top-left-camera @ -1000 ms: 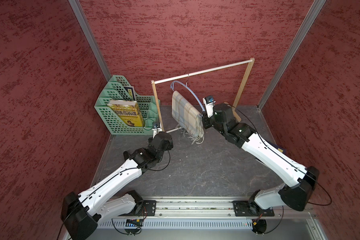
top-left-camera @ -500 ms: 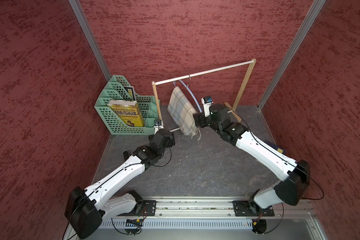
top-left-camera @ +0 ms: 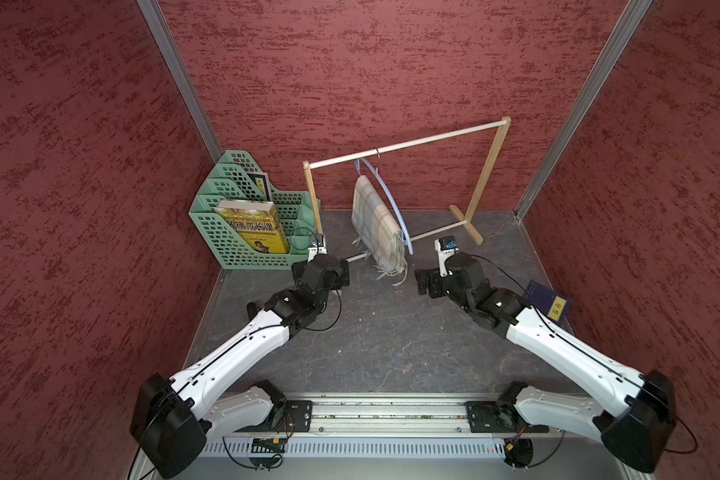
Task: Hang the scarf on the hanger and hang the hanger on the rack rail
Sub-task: Reset both arms
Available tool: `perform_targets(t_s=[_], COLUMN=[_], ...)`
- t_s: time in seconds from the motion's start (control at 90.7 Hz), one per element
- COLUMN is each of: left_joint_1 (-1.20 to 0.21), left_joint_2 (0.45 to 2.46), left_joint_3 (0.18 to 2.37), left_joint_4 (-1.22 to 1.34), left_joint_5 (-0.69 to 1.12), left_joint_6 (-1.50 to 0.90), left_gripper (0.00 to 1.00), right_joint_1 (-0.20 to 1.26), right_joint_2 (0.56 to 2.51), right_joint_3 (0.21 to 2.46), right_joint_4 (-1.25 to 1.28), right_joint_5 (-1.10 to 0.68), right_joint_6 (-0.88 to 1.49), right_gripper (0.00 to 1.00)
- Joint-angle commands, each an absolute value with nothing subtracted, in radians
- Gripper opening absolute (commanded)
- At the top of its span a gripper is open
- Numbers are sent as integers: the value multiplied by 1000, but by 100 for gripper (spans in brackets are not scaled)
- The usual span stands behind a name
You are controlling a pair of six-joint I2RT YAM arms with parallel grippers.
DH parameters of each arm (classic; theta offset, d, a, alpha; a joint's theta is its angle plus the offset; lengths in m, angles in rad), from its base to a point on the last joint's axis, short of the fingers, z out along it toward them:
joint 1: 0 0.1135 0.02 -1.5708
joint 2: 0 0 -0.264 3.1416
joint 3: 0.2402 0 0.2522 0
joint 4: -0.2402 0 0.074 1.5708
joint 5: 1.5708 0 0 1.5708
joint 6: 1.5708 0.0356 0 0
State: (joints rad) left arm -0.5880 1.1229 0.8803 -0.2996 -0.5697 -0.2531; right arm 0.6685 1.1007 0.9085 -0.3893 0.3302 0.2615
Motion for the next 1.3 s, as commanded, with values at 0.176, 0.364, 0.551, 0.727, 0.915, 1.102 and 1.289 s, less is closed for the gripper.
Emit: perform_targets(t_s=[0.176,0.364,0.551,0.727,0.915,1.102,1.289], left_joint_1=[-181,-8,42,17,8,19,29], left_joint_2=[1102,1172,1397,1493,1529,1532,1532], left_joint_3=[793,526,467,466,364,374,379], left_joint_4=[-79,391,623,699,911,899,890], left_joint_5=[-329,-148,-77,-23,5,32,52], left_joint_6=[-102,-63,-50,5,30,24,18], left_gripper=[100,100,100,100,100,100,100], right_joint_1=[380,118,96,24,17,20,18], right_joint_2=[901,1100,1442,1540,1542,1538,1537], right_joint_3=[651,495,435,374,373,377,375], right_joint_4=[-160,339,766,921,932,920,917], right_joint_5=[580,403,298,122,108,106,106], right_joint_6=[120,63,-7,20,19,18,17], right_gripper=[99,98,99,98,99,98,99])
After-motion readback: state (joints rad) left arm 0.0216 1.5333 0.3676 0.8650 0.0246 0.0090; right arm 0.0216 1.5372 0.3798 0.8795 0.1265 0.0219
